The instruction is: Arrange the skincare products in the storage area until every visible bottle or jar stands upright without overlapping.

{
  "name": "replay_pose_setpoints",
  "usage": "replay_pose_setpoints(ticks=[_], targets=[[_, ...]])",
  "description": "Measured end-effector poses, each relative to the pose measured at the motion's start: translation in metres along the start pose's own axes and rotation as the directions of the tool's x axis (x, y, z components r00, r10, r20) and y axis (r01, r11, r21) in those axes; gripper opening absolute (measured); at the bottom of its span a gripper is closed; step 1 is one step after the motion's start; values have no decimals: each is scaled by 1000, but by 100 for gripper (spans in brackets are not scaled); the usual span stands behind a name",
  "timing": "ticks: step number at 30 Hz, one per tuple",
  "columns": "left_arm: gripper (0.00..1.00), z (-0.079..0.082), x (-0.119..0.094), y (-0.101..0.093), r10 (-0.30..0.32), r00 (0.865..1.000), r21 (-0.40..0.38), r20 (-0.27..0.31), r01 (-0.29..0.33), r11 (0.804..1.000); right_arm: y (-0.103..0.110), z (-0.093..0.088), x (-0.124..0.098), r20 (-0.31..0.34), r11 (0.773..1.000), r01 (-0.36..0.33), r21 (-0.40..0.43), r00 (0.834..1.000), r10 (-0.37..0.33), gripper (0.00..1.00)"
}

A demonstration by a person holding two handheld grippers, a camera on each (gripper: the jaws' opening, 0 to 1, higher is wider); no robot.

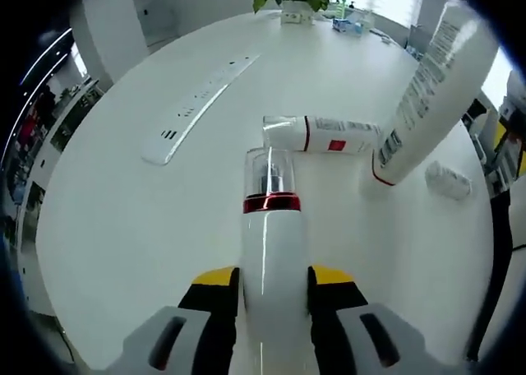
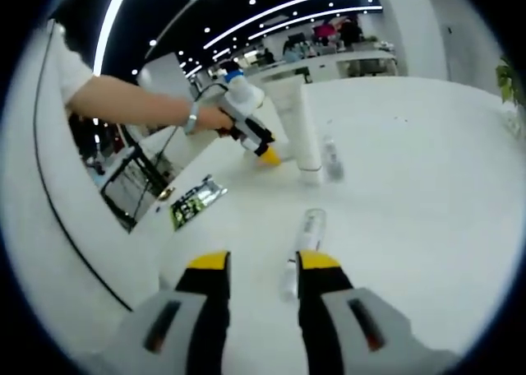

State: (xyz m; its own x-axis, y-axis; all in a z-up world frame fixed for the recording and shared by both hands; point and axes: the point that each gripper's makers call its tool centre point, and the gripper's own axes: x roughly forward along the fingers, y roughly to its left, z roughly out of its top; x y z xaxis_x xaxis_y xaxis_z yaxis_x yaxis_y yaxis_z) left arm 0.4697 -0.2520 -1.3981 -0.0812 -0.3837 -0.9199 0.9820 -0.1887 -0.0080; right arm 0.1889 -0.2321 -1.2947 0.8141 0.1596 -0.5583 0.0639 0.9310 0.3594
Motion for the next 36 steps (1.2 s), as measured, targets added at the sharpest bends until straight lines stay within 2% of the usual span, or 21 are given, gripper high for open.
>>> replay_pose_setpoints(ticks=[8, 16, 17, 19, 20, 23, 25, 26, 27, 29, 30, 34, 35, 36], targets=[[32, 1, 1, -3, -23, 1000, 14, -11, 24, 1000, 4, -1, 1, 5, 1000, 0, 7, 1000, 0, 29], [27, 4, 2, 0, -6, 1000, -32, 10, 7, 999, 8, -10, -8, -8, 1000, 11, 17, 1000, -11, 29], [27, 4, 2, 0, -7, 1000, -72, 15, 8, 997, 7, -11, -9, -7, 1000, 15, 21, 1000, -15, 29], [26, 4, 0, -1, -12, 1000, -70, 13, 13, 997, 6, -11, -10, 1, 999, 24, 30, 1000, -24, 29], [26, 4, 0, -5, -34, 999, -107, 23, 36, 994, 6, -10, -9, 8, 999, 23, 41, 1000, -23, 29], [25, 3, -4, -15, -78, 994, -226, 73, 93, 970, 8, -9, -7, 18, 998, 20, 54, 1000, -21, 29], [25, -1, -6, -21, -97, 992, -265, 84, 116, 957, 9, -8, -4, 22, 999, 15, 52, 1000, -16, 29], [25, -2, -8, -26, -108, 987, -308, 115, 138, 941, 11, -6, -2, 23, 999, 10, 45, 1000, -11, 29], [25, -3, -9, -27, -106, 987, -329, 123, 141, 934, 12, -6, -1, 22, 999, 8, 38, 1000, -9, 29], [25, -8, -12, -33, -117, 982, -402, 146, 167, 900, 16, -3, 1, 18, 1000, -3, 12, 1000, 3, 29], [25, -9, -15, -35, -113, 977, -463, 179, 185, 867, 20, -2, 1, 18, 1000, -15, 1, 1000, 15, 29], [25, -11, -24, -47, -129, 951, -589, 280, 276, 760, 26, -2, 4, 12, 999, -41, -28, 999, 41, 29], [25, -12, -29, -52, -136, 940, -622, 314, 312, 718, 27, -3, 6, 13, 998, -53, -29, 999, 53, 29], [25, -13, -31, -53, -123, 935, -654, 332, 322, 685, 28, -2, 7, 14, 998, -58, -28, 998, 59, 29]])
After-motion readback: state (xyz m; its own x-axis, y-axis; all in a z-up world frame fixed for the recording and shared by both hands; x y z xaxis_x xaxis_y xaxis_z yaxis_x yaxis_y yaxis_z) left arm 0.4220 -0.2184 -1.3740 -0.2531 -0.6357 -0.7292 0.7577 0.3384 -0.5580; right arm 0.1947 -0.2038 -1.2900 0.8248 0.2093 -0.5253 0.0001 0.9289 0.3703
